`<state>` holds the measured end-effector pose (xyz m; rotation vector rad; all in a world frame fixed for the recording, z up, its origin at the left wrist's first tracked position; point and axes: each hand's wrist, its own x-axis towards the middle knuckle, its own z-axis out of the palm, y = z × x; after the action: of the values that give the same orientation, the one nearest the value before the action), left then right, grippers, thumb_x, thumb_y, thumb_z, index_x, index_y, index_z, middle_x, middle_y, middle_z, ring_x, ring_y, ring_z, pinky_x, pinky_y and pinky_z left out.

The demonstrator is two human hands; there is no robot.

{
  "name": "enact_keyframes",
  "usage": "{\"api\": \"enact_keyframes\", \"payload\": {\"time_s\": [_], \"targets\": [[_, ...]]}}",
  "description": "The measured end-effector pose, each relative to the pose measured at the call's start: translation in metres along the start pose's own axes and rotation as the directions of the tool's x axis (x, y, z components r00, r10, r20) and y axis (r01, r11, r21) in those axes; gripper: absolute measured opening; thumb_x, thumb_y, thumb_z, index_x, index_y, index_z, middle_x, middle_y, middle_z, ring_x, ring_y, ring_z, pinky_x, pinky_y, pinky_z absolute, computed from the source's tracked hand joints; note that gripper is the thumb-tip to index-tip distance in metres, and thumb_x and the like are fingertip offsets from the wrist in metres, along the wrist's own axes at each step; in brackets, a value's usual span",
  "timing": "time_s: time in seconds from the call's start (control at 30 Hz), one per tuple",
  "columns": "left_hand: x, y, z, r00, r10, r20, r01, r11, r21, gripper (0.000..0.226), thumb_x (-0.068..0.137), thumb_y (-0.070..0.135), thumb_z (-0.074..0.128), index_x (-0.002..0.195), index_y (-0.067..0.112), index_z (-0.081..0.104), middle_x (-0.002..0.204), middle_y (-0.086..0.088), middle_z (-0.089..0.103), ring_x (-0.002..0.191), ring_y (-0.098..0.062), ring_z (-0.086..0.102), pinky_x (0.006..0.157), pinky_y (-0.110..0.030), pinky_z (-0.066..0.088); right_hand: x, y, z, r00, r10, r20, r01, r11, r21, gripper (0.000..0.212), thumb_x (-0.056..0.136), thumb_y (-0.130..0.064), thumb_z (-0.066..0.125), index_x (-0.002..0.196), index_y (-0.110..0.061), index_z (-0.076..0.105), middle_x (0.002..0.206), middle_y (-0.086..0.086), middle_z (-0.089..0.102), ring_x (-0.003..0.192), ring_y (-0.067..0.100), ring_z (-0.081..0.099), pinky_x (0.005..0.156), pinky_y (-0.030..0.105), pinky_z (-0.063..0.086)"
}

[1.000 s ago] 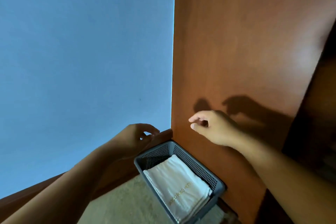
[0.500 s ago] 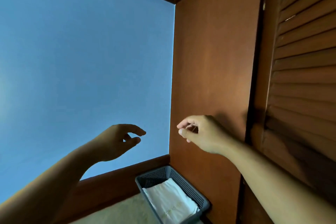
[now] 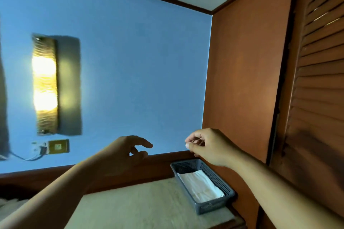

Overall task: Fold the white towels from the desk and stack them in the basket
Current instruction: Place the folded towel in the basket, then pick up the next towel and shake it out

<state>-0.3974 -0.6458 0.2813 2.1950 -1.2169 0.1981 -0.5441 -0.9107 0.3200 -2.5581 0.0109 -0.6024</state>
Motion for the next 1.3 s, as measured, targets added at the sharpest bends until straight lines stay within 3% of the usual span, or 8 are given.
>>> {"api": "enact_keyframes", "payload": {"time_s": [0.23, 0.4, 0.5, 0.67, 0.77, 0.9, 1.17, 1.3], "targets": [[-0.103, -0.076, -0.084, 0.989, -0.121, -0.083, 0.122, 0.992, 0.015, 0.024, 0.095, 0.037, 0.065, 0.116, 0.05, 0.066, 0.092, 0.045, 0.06, 0.084, 0.013, 0.06, 0.069, -0.007, 0.042, 0.019, -0.106, 0.085, 0.994, -0.096, 0.043, 0.094, 0.994, 0.05, 0.008, 0.092, -0.038, 0.067, 0.092, -0.032, 0.073, 0.081, -0.009, 0.069, 0.072, 0.008, 0.068, 0.074, 0.027, 0.055], [-0.195, -0.137, -0.146, 0.951, -0.301, -0.072, 0.303, 0.953, 0.015, 0.021, 0.096, 0.031, 0.066, 0.111, 0.047, 0.067, 0.08, 0.02, 0.07, 0.068, 0.006, 0.065, 0.06, -0.012, 0.048, 0.035, -0.196, 0.182, 0.982, -0.156, 0.109, 0.135, 0.974, 0.183, 0.009, 0.094, -0.034, 0.066, 0.092, -0.029, 0.073, 0.081, -0.006, 0.073, 0.073, 0.009, 0.069, 0.078, 0.032, 0.057], [-0.256, -0.179, -0.168, 0.931, -0.353, -0.097, 0.357, 0.934, 0.023, 0.025, 0.095, 0.024, 0.069, 0.113, 0.04, 0.07, 0.1, 0.023, 0.07, 0.083, 0.003, 0.067, 0.067, -0.011, 0.049, 0.04, -0.243, 0.253, 0.962, -0.193, 0.191, 0.146, 0.961, 0.236, 0.011, 0.094, -0.035, 0.066, 0.093, -0.028, 0.074, 0.082, -0.007, 0.074, 0.075, 0.007, 0.07, 0.077, 0.032, 0.059], [-0.331, -0.244, -0.185, 0.882, -0.458, -0.107, 0.463, 0.886, 0.021, 0.019, 0.096, 0.024, 0.067, 0.107, 0.039, 0.071, 0.084, 0.041, 0.064, 0.077, 0.0, 0.065, 0.065, -0.011, 0.048, 0.052, -0.298, 0.348, 0.926, -0.245, 0.288, 0.161, 0.945, 0.286, 0.013, 0.094, -0.038, 0.066, 0.095, -0.03, 0.075, 0.085, -0.014, 0.073, 0.08, 0.002, 0.068, 0.077, 0.03, 0.06], [-0.357, -0.282, -0.186, 0.855, -0.498, -0.145, 0.502, 0.865, -0.012, 0.018, 0.094, 0.024, 0.068, 0.106, 0.035, 0.075, 0.088, 0.033, 0.069, 0.079, -0.005, 0.069, 0.069, -0.019, 0.054, 0.065, -0.315, 0.398, 0.898, -0.244, 0.365, 0.133, 0.943, 0.304, 0.014, 0.094, -0.038, 0.065, 0.097, -0.029, 0.075, 0.084, -0.011, 0.073, 0.077, 0.005, 0.07, 0.076, 0.033, 0.061], [-0.376, -0.329, -0.177, 0.803, -0.581, -0.135, 0.579, 0.813, -0.062, 0.018, 0.095, 0.026, 0.066, 0.108, 0.037, 0.073, 0.084, 0.028, 0.07, 0.08, -0.004, 0.068, 0.064, -0.012, 0.049, 0.087, -0.323, 0.455, 0.86, -0.238, 0.452, 0.083, 0.938, 0.335, 0.012, 0.093, -0.038, 0.066, 0.092, -0.029, 0.074, 0.082, -0.005, 0.074, 0.073, 0.009, 0.071, 0.076, 0.038, 0.061], [-0.374, -0.418, -0.176, 0.69, -0.705, -0.162, 0.69, 0.709, -0.145, 0.019, 0.098, 0.03, 0.063, 0.114, 0.035, 0.071, 0.086, 0.008, 0.074, 0.069, -0.001, 0.064, 0.054, -0.01, 0.042, 0.168, -0.321, 0.564, 0.785, -0.238, 0.572, 0.041, 0.941, 0.335, 0.01, 0.095, -0.034, 0.064, 0.094, -0.032, 0.073, 0.084, -0.008, 0.074, 0.073, 0.003, 0.071, 0.077, 0.032, 0.06], [-0.368, -0.454, -0.184, 0.616, -0.776, -0.134, 0.76, 0.63, -0.16, 0.017, 0.098, 0.037, 0.061, 0.111, 0.044, 0.069, 0.088, 0.011, 0.074, 0.075, -0.004, 0.068, 0.061, -0.022, 0.055, 0.197, -0.324, 0.611, 0.745, -0.262, 0.613, 0.052, 0.94, 0.338, 0.01, 0.094, -0.036, 0.064, 0.095, -0.033, 0.074, 0.09, -0.012, 0.073, 0.081, -0.004, 0.066, 0.074, 0.021, 0.056]]}}
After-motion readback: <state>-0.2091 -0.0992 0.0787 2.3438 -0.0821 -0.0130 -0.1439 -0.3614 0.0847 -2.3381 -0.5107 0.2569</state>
